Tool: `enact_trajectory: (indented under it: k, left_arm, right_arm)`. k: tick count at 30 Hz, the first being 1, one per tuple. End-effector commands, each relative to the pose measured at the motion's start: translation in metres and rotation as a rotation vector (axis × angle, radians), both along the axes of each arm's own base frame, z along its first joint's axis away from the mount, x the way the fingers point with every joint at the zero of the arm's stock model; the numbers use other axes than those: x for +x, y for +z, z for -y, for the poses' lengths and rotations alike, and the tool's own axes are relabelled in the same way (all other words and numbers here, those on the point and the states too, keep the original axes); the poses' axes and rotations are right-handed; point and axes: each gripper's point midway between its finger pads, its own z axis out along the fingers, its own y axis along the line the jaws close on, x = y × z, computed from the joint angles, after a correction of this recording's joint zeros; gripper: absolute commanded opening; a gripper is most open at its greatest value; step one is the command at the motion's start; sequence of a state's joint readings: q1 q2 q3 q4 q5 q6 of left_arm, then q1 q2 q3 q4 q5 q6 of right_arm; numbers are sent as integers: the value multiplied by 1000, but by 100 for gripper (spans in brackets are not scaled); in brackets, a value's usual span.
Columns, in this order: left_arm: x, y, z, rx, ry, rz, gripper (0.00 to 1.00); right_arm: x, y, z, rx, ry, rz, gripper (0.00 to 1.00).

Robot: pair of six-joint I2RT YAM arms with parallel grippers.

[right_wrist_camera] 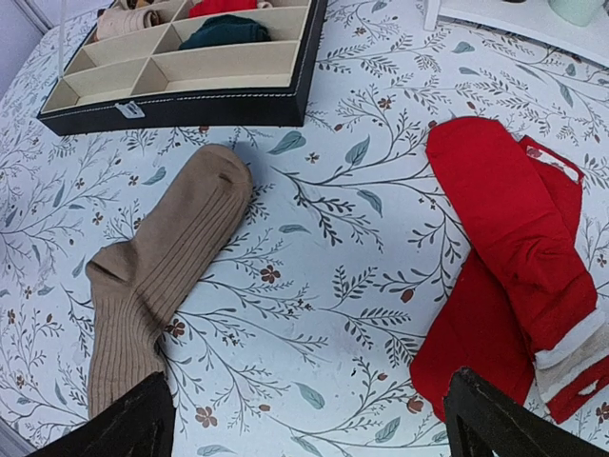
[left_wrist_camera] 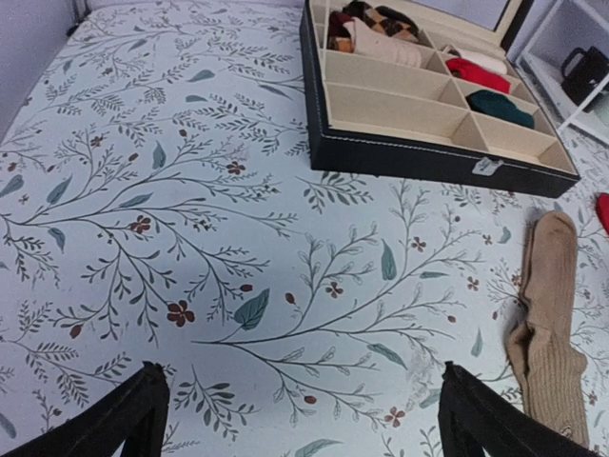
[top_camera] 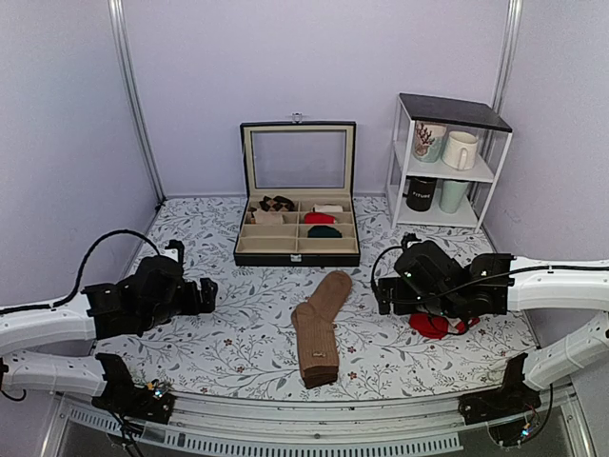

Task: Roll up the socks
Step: Roll a pair of socks at the center of the board.

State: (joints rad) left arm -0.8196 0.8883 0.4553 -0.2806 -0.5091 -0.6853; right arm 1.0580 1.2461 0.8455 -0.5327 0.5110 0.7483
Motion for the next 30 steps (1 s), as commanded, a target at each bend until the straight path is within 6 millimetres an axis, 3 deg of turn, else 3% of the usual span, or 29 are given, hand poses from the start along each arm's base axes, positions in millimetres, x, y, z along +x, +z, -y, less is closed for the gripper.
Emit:
enact_trajectory:
  k: [1,6,10,13,16,18,23,30]
  left_arm:
    - [9,13,-14,48,92,12,100]
    - [13,25,-16,88,89,46,99]
    - [11,22,-19,82,88,66,100]
    - [8,18,-10,83,5,65,100]
    - [8,19,-3,72,-47,92,99]
    - [6,24,10,43,-119,122,100]
    - [-10,35,45,-86,-310,187,100]
    - [-40,18,64,-179,-452,197,99]
  right_arm:
    - [5,16,2,19,-7,47,100]
    - [-6,9,-14,83,118,40,100]
    - [-9,2,-16,119,160,72,100]
    - [-12,10,-33,173,270,129,100]
    - [-21,4,-49,203,414,179,100]
    - [-35,-3,-64,232,546,213,100]
    - [-91,-25,-104,278,905,262,99]
    - [-131,-43,-144,195,1153,332,92]
